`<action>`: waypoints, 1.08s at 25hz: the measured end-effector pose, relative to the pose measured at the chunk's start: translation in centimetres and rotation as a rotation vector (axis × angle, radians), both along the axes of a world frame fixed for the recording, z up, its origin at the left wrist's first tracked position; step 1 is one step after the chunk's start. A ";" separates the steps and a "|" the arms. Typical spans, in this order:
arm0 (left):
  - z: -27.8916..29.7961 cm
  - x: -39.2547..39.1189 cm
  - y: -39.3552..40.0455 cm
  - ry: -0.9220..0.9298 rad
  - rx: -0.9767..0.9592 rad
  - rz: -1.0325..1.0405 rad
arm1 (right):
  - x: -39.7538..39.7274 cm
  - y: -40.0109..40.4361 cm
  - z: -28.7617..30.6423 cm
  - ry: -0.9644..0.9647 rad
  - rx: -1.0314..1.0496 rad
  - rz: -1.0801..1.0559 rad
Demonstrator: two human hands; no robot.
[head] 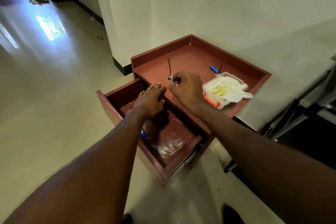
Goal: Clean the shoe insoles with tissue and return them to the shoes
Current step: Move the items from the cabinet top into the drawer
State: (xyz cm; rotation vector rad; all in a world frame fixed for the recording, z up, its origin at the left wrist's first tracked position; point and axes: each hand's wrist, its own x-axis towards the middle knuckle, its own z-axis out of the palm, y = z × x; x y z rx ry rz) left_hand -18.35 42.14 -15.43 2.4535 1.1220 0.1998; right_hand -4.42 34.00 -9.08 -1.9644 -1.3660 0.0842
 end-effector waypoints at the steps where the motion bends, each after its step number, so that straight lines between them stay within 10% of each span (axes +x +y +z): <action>1: 0.0 -0.5 -0.1 0.014 -0.008 -0.006 | -1.0 -1.6 -0.5 0.024 -0.001 -0.014; 13: -3.1 -5.5 0.1 0.049 -0.070 0.096 | -5.5 -6.6 -6.0 -0.094 -0.585 0.052; 27: -3.4 -5.7 -0.6 0.036 0.025 0.064 | -5.1 -5.6 -11.3 0.060 -0.630 -0.019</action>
